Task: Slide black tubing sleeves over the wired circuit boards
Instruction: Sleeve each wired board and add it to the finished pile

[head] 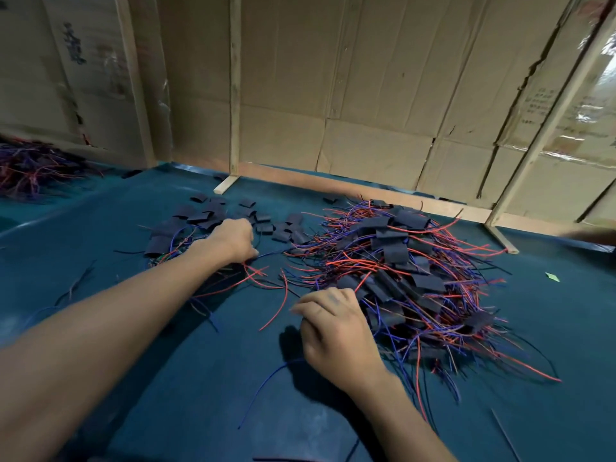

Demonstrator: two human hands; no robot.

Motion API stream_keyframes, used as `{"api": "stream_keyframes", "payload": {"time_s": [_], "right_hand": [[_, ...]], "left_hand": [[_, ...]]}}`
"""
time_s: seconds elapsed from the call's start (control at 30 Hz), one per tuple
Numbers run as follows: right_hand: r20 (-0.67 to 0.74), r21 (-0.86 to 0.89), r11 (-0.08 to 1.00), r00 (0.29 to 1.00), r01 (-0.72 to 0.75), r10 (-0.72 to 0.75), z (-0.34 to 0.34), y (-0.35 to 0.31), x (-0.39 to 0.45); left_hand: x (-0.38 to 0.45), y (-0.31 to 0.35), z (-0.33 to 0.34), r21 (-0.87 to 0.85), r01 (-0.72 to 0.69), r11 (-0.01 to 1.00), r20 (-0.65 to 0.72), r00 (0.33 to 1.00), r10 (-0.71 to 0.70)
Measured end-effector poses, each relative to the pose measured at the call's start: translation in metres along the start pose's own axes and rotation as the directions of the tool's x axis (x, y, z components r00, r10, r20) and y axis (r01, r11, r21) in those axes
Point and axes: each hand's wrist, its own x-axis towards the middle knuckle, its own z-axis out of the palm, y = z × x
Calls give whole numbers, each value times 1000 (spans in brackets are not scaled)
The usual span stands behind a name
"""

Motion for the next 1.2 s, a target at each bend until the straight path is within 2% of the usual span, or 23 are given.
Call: {"api": "stream_keyframes", "payload": {"time_s": [0.1, 0.2, 0.3, 0.4, 0.57, 0.63, 0.7, 0.73, 0.77, 0.8, 0.83, 0.87, 0.9, 1.0, 1.07, 1.13, 1.2], "right_hand": [[-35, 109, 988, 993, -105, 109, -3, 7, -4], [-94, 195, 967, 978, -165, 186, -6, 7, -5], [-143, 259, 944, 959, -203, 245, -9, 11, -5], [-138, 296, 927, 950, -229, 278, -10, 15, -7], [-139, 314, 921, 949, -230, 284, -10, 19, -11], [-146, 334, 918, 950, -215, 276, -11, 18, -11], [-129, 388, 879, 928, -279, 351, -10, 13, -9], [-86, 465, 810, 893, -357, 443, -10, 10, -7], [-2, 589, 676, 835, -443, 550, -10, 7, -5], [102, 715, 493, 771, -496, 628, -11, 4, -1], [187, 796, 325, 719, -510, 669, -13, 3, 2], [237, 835, 221, 691, -504, 683, -14, 4, 4], [256, 851, 176, 683, -495, 684, -15, 4, 4], [304, 839, 129, 652, -529, 695, -16, 11, 2], [405, 826, 24, 623, -563, 669, -17, 12, 0], [466, 826, -61, 619, -560, 632, -19, 11, 1], [467, 836, -71, 637, -545, 614, -20, 12, 1]], "left_hand": [[-6, -2, -7, -4, 44, 999, -40, 998, -44], [-11, -4, -9, 47, -10, 999, -60, 998, 13], [-12, -5, -7, -108, -61, 992, -90, 995, 52], [-14, -4, -9, -239, -39, 970, -83, 996, 20], [-20, -6, -10, -289, 21, 957, -59, 997, -40], [-25, -3, -17, -335, -37, 941, -155, 988, -17], [-39, 5, -28, -405, -144, 903, -264, 964, 36], [-50, 12, -31, -438, -193, 878, -278, 958, 71], [-64, 20, -29, -446, -240, 862, -292, 950, 113], [-78, 28, -20, -441, -282, 852, -314, 938, 148], [-93, 37, -8, -447, -314, 838, -340, 926, 166], [-108, 46, 8, -472, -340, 813, -364, 915, 172], [-123, 55, 22, -507, -360, 783, -384, 908, 169], [-148, 73, 55, -578, -390, 717, -461, 881, 108], [-151, 75, 64, -596, -430, 678, -520, 850, 82], [-151, 73, 64, -562, -461, 687, -548, 830, 109], [-148, 69, 59, -480, -501, 720, -541, 815, 206]]}}
